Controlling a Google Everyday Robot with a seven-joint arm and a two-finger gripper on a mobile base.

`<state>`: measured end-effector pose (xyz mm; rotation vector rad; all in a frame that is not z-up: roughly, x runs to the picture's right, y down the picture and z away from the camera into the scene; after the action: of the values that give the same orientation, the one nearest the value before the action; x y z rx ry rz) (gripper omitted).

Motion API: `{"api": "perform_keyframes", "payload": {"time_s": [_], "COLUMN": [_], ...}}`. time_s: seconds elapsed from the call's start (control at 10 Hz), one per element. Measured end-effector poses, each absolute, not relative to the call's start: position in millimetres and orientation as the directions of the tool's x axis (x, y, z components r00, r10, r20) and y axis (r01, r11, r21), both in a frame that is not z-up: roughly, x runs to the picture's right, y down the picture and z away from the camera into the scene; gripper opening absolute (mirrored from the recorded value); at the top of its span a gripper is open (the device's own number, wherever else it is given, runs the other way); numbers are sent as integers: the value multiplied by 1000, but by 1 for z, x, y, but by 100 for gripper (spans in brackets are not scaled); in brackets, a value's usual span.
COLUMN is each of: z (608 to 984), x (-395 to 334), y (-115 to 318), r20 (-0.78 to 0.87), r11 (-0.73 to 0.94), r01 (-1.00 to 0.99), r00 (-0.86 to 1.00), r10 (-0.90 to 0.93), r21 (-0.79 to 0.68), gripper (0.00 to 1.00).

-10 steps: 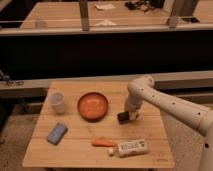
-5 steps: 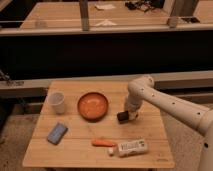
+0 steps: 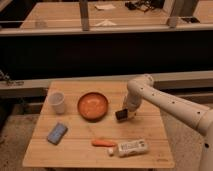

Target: Place the eraser in the ceramic cup

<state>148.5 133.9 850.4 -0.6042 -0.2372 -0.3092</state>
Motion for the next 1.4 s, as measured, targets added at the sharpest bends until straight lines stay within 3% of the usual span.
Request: {"api": "perform_keyframes", "payload": {"time_s": [0.2,1.4], "z": [844,823], "x": [141,103], "y": [130,107], "r20": [306,315], "r11": [783,789], "r01": [351,387], "r00": [927,913], "r10": [-215,-258], "r21": [-513,-477], "gripper": [9,11]}}
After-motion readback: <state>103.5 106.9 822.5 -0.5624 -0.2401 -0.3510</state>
